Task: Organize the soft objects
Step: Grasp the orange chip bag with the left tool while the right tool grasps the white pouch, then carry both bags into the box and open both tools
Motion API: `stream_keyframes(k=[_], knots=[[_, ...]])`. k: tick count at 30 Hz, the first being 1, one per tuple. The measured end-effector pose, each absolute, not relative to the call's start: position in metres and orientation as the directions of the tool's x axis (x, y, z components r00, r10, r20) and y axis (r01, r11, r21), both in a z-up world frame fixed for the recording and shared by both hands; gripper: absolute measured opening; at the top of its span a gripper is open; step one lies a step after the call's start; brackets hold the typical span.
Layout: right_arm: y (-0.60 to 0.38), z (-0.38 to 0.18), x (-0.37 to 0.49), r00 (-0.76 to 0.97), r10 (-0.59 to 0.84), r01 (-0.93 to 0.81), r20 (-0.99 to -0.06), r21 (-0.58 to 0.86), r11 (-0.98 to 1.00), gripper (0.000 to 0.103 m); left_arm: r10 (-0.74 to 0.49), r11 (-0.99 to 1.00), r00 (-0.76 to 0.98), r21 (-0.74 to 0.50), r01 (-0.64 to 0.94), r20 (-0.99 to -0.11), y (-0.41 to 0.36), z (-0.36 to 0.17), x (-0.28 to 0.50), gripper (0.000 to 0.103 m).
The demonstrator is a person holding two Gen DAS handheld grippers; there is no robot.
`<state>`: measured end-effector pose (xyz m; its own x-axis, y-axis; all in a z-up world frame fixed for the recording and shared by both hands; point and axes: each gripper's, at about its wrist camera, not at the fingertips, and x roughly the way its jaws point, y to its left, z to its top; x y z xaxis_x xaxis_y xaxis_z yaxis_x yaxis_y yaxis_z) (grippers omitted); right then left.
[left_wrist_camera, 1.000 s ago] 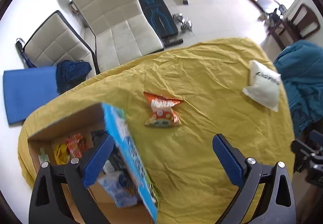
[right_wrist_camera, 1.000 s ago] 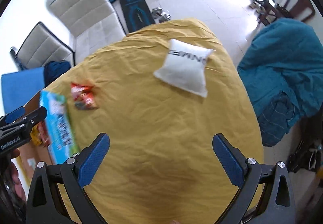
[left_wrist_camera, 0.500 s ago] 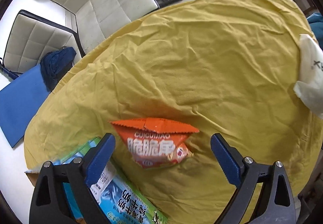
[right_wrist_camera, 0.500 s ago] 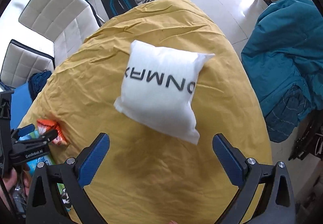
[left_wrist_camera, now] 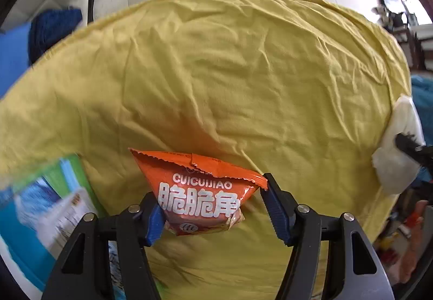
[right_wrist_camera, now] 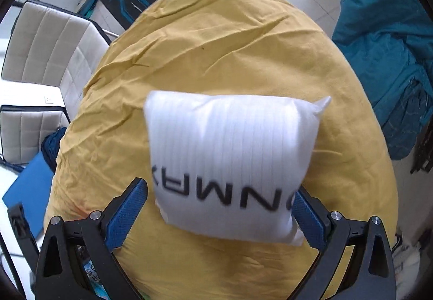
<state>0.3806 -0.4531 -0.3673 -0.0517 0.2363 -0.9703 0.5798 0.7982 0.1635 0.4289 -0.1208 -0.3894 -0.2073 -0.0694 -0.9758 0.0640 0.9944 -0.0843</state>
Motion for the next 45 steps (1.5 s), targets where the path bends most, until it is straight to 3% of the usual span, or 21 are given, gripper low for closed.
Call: stream_keyframes(k=[5, 11, 21, 23, 26, 29, 36, 45], knots=[[-0.442, -0.375, 0.386, -0.137, 0.204, 0.465, -0.969, 0.119, 0.877, 0.083, -0.174, 0.985, -0.227, -0.174, -0.023, -0.958, -0.109, -0.391, 0.413, 0.062], [-0.400, -0.376, 0.371, -0.256, 0.169, 0.212, -0.952, 0.116, 0.970, 0.082, -0.174, 0.983, -0.233, -0.181, 0.008, -0.957, -0.121, -0.397, 0.390, 0.065], [-0.380, -0.388, 0.361, -0.210, 0.125, 0.217, -0.970, 0.078, 0.973, 0.085, -0.193, 0.978, -0.225, -0.207, 0.037, -0.955, -0.127, -0.409, 0.366, 0.067], [-0.376, -0.389, 0.356, -0.208, 0.120, 0.222, -0.971, 0.073, 0.972, 0.085, -0.169, 0.981, -0.213, -0.185, 0.056, -0.962, -0.124, -0.408, 0.356, 0.064], [-0.373, -0.389, 0.352, -0.205, 0.100, 0.212, -0.974, 0.056, 0.976, 0.083, -0.148, 0.984, -0.191, -0.163, 0.066, -0.970, -0.127, -0.411, 0.345, 0.046], [-0.365, -0.390, 0.340, -0.190, 0.076, 0.216, -0.979, 0.034, 0.976, 0.079, -0.145, 0.985, -0.151, -0.156, 0.069, -0.978, -0.126, -0.408, 0.337, 0.042], [-0.364, -0.372, 0.327, -0.167, 0.074, 0.226, -0.983, 0.035, 0.973, 0.072, -0.141, 0.985, -0.079, -0.148, 0.085, -0.987, -0.137, -0.387, 0.320, 0.039], [-0.332, -0.319, 0.300, -0.079, 0.093, 0.188, -0.992, 0.077, 0.979, 0.071, -0.188, 0.979, 0.020, -0.186, 0.082, -0.982, -0.133, -0.337, 0.289, 0.038]])
